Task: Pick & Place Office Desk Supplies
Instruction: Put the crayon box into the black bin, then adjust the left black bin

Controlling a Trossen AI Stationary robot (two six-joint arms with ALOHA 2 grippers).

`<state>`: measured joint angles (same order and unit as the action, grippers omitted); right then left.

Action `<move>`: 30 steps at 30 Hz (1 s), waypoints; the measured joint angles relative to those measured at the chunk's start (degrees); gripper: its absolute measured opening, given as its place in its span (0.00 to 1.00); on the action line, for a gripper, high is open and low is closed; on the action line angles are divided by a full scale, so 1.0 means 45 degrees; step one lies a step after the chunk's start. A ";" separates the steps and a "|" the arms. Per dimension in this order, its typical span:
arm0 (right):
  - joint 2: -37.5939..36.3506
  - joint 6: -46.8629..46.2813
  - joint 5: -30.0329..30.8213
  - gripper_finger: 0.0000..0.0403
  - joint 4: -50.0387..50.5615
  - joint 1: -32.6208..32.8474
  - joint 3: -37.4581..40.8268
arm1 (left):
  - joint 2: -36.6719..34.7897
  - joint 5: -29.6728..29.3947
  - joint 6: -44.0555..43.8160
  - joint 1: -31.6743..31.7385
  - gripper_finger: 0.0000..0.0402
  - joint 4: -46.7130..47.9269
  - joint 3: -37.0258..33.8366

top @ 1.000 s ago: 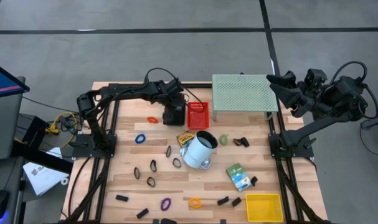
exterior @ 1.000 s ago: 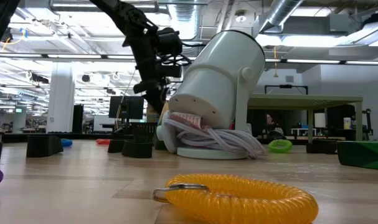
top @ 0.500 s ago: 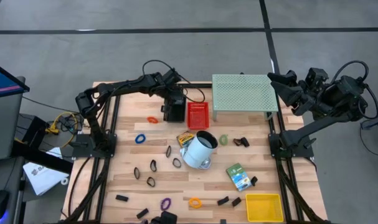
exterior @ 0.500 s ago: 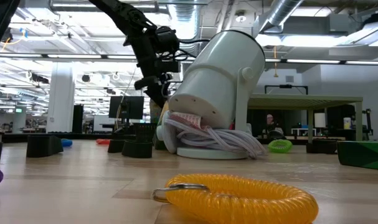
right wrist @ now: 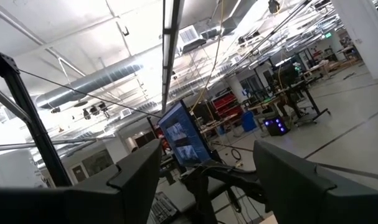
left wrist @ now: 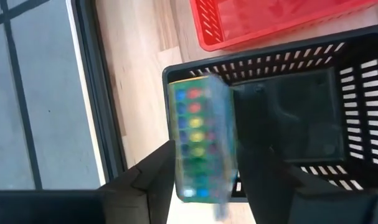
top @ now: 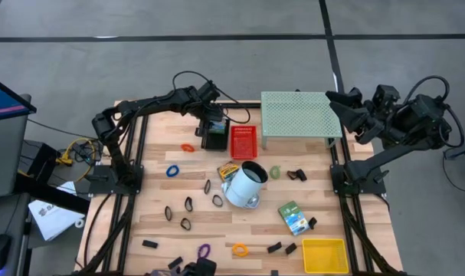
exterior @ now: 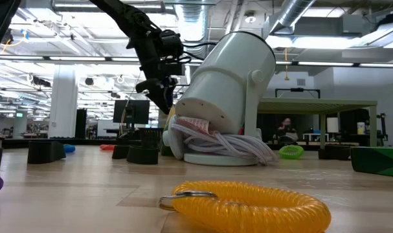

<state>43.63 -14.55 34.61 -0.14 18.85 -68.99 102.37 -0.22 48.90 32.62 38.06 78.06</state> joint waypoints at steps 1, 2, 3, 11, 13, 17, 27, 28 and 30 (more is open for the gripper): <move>0.0063 0.0000 0.0000 0.62 -0.0038 0.0000 0.0000 | 0.0000 -0.0068 0.0000 0.0000 0.41 0.0000 0.0000; 0.0112 0.0000 0.0013 0.62 -0.0148 0.0000 -0.0004 | 0.0000 -0.0175 -0.0003 0.0000 0.41 -0.0008 0.0000; 0.0135 0.0000 0.0018 0.62 -0.0204 0.0000 -0.0010 | 0.0000 -0.0228 -0.0010 0.0000 0.41 -0.0020 0.0000; 0.0341 0.0000 0.0015 0.62 -0.0353 0.0000 0.0000 | -0.0443 -0.0619 -0.0214 0.0051 0.40 -0.0337 0.0015; 0.0389 0.0000 0.0015 0.62 -0.0417 0.0029 0.0000 | -0.0676 -0.0588 -0.0260 0.0108 0.40 -0.0429 0.0015; 0.0399 0.0021 0.0005 0.62 -0.0471 0.0058 0.0000 | -0.1245 -0.0444 -0.0441 0.0344 0.39 -0.0449 0.0015; 0.0425 0.0033 0.0029 0.62 -0.0604 0.0058 0.0000 | -0.0894 -0.0220 -0.1176 0.1727 0.17 -0.1592 0.0015; 0.0474 0.0034 0.0092 0.62 -0.0643 0.0058 0.0000 | -0.0686 -0.0137 -0.1061 0.1876 0.12 -0.1548 0.0112; 0.0566 0.0036 0.0318 0.62 -0.0657 0.0058 0.0000 | -0.0180 0.0205 -0.0959 0.2203 0.04 -0.1384 0.0471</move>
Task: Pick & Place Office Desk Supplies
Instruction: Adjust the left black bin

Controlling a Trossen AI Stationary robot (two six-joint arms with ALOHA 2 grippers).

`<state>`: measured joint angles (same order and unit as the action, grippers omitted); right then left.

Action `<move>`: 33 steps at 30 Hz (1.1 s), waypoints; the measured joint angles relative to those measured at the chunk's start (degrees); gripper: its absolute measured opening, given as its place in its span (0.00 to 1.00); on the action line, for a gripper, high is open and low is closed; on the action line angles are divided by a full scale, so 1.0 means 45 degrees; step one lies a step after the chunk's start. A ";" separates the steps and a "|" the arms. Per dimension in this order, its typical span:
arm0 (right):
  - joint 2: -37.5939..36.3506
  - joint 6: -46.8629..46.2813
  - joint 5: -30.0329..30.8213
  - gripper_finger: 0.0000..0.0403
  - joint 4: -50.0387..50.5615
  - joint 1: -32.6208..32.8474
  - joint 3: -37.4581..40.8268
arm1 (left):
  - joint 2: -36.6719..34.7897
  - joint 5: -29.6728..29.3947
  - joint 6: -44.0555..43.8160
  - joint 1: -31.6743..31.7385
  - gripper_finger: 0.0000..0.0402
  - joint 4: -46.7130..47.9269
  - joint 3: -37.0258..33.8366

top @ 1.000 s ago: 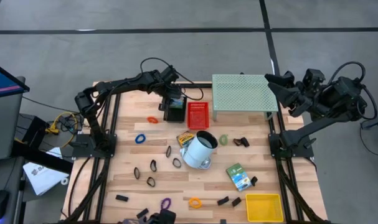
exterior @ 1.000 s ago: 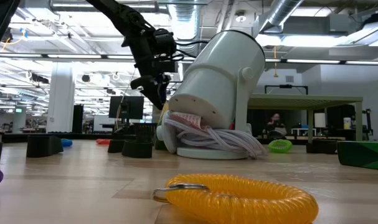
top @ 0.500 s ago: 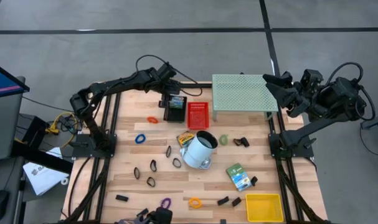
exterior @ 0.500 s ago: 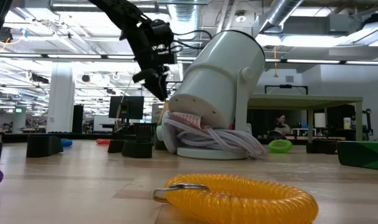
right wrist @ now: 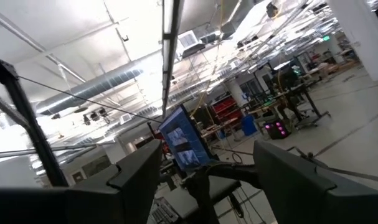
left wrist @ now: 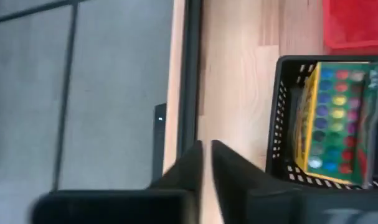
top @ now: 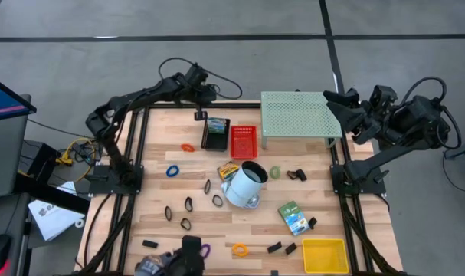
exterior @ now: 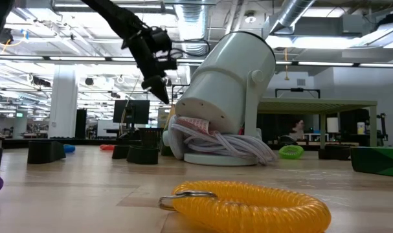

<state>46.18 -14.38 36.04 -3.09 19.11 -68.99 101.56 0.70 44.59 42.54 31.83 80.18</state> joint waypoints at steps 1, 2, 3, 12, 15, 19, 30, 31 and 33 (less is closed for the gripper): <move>0.0003 -0.0007 0.0007 0.62 0.0000 0.0000 0.0000 | 0.0284 0.0170 0.0009 0.0158 0.02 0.0044 0.0298; 0.0013 -0.0022 0.0012 0.62 -0.0016 0.0000 0.0000 | 0.0540 0.0319 0.0010 0.0354 0.02 0.0086 0.0605; 0.0022 -0.0031 0.0048 0.62 -0.0066 0.0000 0.0010 | 0.0784 0.0466 0.0032 0.0531 0.02 0.0217 0.0934; 0.0168 -0.0241 0.0084 0.62 -0.0487 0.0050 0.0010 | 0.2880 0.3222 0.0787 0.1710 0.00 0.2503 0.3163; 0.0168 -0.0260 0.0090 0.62 -0.0523 0.0186 0.0010 | 0.3184 0.3337 0.1109 0.1760 0.00 0.2887 0.3177; 0.0168 -0.0269 0.0372 0.62 -0.0515 0.0397 0.0010 | 0.3348 0.4023 0.1135 0.1673 0.00 0.2779 0.3182; 0.0168 -0.0381 0.0386 0.62 -0.0510 0.0418 0.0010 | 0.3471 0.3558 0.1340 0.1025 0.00 0.1620 0.1293; 0.0168 -0.0440 0.0386 0.62 -0.0510 0.0418 0.0010 | 0.3462 0.3501 0.1354 0.0985 0.00 0.1400 0.1179; 0.0168 -0.0478 0.0386 0.62 -0.0488 0.0418 0.0010 | 0.3459 0.3494 0.1362 0.0873 0.00 0.1165 0.1012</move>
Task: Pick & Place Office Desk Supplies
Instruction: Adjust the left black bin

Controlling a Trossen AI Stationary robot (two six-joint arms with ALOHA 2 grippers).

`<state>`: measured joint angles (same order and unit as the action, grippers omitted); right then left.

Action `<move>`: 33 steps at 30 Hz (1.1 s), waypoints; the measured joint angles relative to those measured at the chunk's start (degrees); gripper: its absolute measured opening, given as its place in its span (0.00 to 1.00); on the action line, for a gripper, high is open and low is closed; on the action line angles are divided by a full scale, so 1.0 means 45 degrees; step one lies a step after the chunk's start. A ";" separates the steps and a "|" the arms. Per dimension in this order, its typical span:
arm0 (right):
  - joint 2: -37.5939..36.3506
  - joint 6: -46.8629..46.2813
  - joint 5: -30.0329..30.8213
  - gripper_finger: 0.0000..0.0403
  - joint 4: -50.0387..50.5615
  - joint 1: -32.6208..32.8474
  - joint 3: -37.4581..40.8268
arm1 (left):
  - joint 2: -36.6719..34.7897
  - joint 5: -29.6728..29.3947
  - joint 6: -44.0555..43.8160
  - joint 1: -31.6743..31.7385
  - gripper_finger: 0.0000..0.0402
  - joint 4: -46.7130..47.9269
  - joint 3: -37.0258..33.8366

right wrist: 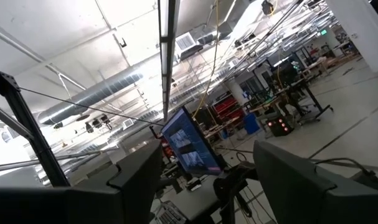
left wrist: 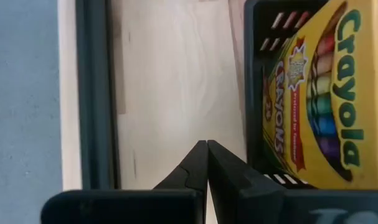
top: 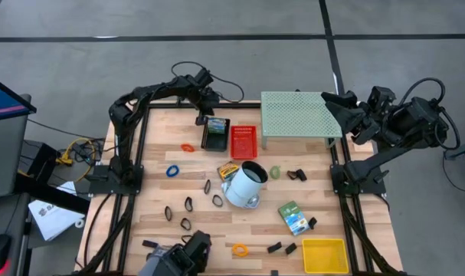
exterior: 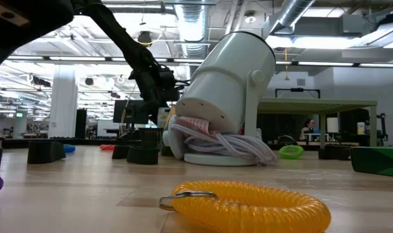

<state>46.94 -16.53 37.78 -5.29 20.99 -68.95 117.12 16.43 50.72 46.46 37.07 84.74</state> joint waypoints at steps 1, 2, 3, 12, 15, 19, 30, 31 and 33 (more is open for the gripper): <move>0.0000 0.0000 0.0000 0.62 0.0002 0.0000 0.0000 | 0.0000 0.0000 0.0009 -0.0058 0.00 -0.0004 -0.0053; 0.0000 -0.0011 0.0000 0.62 -0.0001 0.0000 0.0000 | -0.0004 0.0005 0.0009 -0.0104 0.00 -0.0015 -0.0108; 0.0003 -0.0046 0.0000 0.62 0.0003 0.0000 0.0000 | -0.0009 0.0002 0.0009 -0.0140 0.00 -0.0041 -0.0203; 0.0235 -0.0102 0.0000 0.62 0.0011 0.0000 -0.0015 | -0.0049 0.0013 0.0004 -0.0348 0.00 0.0352 -0.0468; 0.0257 -0.0170 0.0000 0.62 0.0026 0.0000 -0.0015 | -0.0049 0.0117 0.0009 -0.0549 0.00 0.0229 -0.0478; 0.0335 -0.0316 0.0000 0.62 0.0026 0.0000 -0.0015 | -0.0049 0.0136 0.0014 -0.0781 0.00 -0.0387 -0.0478; 0.0335 -0.0281 0.0282 0.62 0.0026 0.0366 -0.0015 | -0.0092 -0.0121 0.0675 -0.0677 0.00 -0.0238 -0.0478; 0.0335 -0.0277 0.0291 0.62 0.0021 0.0411 -0.0015 | -0.0092 -0.0121 0.0679 -0.0677 0.00 -0.0181 -0.0478; 0.0332 -0.0269 0.0288 0.62 0.0021 0.0413 -0.0015 | -0.0092 -0.0121 0.0680 -0.0686 0.00 -0.0195 -0.0478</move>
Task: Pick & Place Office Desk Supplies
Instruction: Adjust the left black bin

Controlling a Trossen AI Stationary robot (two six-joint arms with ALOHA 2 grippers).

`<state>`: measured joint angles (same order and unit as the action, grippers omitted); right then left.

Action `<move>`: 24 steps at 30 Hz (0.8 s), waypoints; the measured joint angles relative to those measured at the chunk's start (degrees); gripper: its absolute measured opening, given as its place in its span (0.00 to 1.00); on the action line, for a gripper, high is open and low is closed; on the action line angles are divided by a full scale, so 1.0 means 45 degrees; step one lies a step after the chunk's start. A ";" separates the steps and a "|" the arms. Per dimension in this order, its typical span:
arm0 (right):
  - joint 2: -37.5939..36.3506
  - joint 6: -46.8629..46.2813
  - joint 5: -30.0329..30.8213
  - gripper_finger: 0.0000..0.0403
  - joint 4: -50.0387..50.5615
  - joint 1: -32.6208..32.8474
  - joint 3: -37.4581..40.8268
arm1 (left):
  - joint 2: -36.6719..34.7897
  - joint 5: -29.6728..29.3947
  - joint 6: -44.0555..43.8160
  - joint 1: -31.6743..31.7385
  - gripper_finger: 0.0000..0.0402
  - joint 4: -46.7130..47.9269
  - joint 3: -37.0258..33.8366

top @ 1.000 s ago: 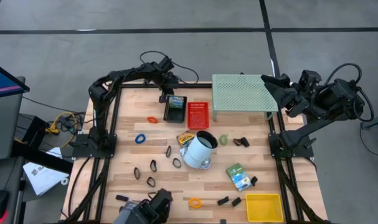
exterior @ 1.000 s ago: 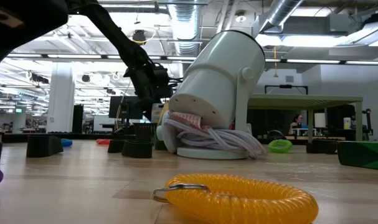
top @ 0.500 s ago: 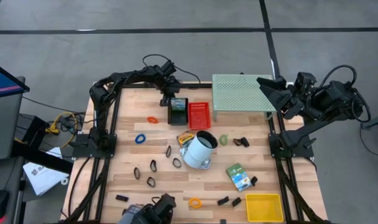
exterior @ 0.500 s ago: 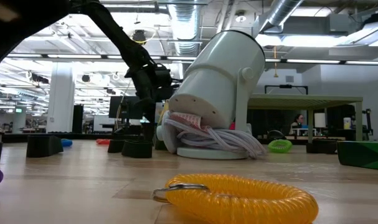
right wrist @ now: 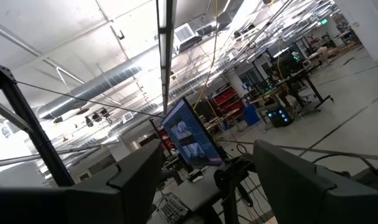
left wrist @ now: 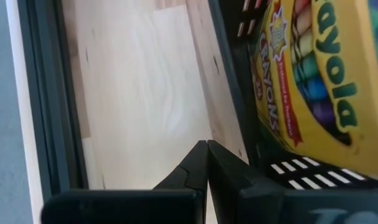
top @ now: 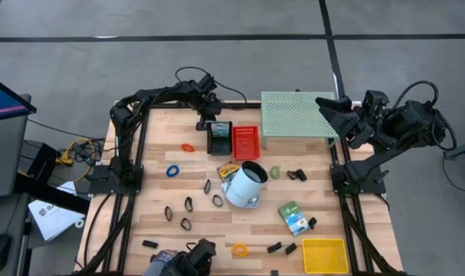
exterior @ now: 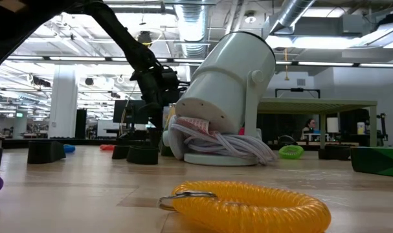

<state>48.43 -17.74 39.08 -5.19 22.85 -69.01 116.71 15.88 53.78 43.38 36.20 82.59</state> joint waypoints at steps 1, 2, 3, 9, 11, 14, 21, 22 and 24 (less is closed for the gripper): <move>-0.0001 0.0000 0.0000 0.62 0.0000 0.0000 0.0000 | 0.0000 0.0001 0.0018 -0.0007 0.00 0.0000 0.0000; -0.0001 0.0009 0.0001 0.62 0.0000 0.0000 0.0000 | 0.0000 0.0000 0.0056 -0.0048 0.00 0.0002 0.0000; -0.0001 0.0025 0.0004 0.62 0.0000 0.0000 0.0000 | 0.0000 0.0005 0.0063 -0.0078 0.00 0.0002 0.0000; -0.0001 0.0035 0.0149 0.62 0.0000 0.0000 0.0005 | -0.0021 0.0114 0.0097 -0.0151 0.00 0.0012 0.0000; -0.0001 0.0035 0.0149 0.62 -0.0005 0.0000 0.0005 | -0.0139 0.0248 0.0225 -0.0151 0.00 0.0115 0.0000; 0.0002 0.0037 0.0249 0.62 -0.0001 0.0001 0.0005 | -0.0549 0.0343 0.0537 -0.0149 0.00 0.0137 0.0000; 0.0081 0.0147 0.0285 0.62 0.0000 0.0000 0.0005 | -0.1295 0.0789 0.0375 -0.0087 0.00 -0.0343 -0.0662; 0.0081 0.0169 0.0285 0.62 -0.0001 0.0000 0.0005 | -0.1307 0.0644 0.0329 -0.0134 0.00 -0.0517 -0.0823; 0.0081 0.0176 0.0280 0.62 -0.0005 0.0000 0.0005 | -0.1292 -0.0141 0.0328 -0.0204 0.00 -0.0864 -0.1061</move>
<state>48.80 -16.95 40.34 -5.21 22.85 -68.99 110.89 15.25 55.25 42.46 32.31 77.81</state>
